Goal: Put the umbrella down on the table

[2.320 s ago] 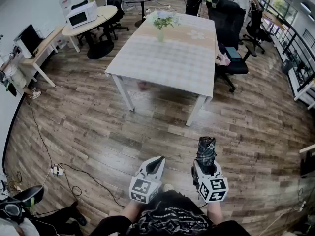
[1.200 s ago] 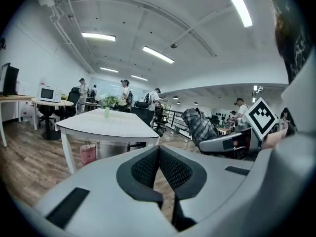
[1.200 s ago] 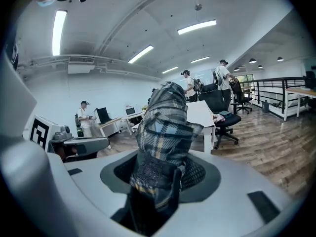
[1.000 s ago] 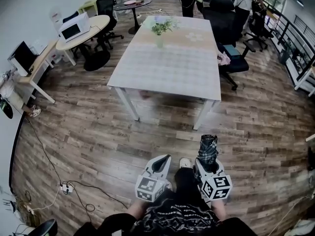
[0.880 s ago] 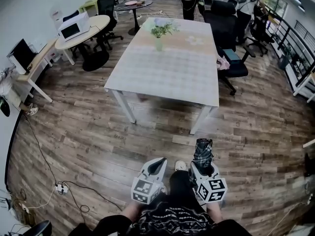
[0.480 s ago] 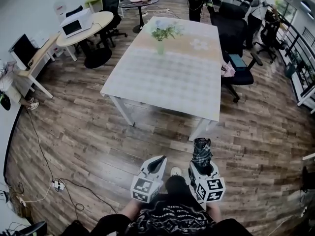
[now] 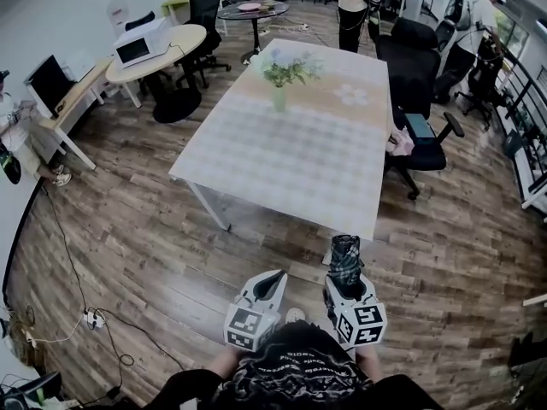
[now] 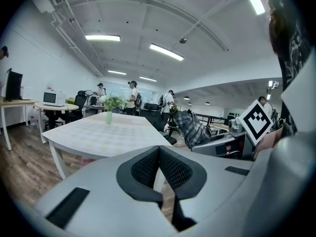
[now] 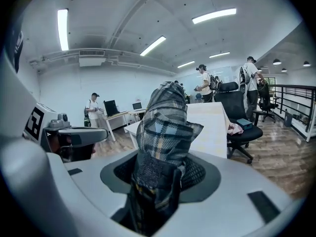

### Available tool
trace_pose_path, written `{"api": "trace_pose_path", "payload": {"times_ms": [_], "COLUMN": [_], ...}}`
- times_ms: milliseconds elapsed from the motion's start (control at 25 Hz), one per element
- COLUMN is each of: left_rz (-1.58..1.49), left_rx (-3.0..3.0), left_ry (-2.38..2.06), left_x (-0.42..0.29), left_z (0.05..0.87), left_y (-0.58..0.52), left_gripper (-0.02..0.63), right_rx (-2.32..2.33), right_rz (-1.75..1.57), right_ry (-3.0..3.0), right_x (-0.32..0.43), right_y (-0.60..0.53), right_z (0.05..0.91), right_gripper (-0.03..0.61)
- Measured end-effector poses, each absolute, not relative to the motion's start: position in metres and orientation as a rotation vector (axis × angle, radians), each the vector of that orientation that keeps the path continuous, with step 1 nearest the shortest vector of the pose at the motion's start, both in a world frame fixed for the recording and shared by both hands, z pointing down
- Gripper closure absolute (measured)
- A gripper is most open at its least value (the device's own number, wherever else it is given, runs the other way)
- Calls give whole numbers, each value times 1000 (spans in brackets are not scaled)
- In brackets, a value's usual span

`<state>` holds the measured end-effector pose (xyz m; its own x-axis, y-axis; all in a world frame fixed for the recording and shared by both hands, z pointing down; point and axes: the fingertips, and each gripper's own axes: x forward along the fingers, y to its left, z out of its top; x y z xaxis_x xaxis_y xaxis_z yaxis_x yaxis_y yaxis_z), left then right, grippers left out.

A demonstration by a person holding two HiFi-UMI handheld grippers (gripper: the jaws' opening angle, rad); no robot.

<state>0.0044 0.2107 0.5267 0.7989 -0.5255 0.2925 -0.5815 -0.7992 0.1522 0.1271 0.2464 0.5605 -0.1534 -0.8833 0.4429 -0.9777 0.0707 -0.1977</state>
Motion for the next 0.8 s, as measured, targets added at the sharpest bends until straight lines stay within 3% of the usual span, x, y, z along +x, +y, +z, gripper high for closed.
{"api": "trace_pose_path", "payload": {"times_ms": [800], "left_rz": [326], "left_rx": [2712], "left_ry": [-874], "left_x": [49], "left_z": [545], "left_y": [147], "left_gripper": [594], "right_rx": [1920], "right_rz": [682], "right_ry": [-2118], "right_x": [168], "right_y": [189], "right_z": [568], "right_gripper": [356]}}
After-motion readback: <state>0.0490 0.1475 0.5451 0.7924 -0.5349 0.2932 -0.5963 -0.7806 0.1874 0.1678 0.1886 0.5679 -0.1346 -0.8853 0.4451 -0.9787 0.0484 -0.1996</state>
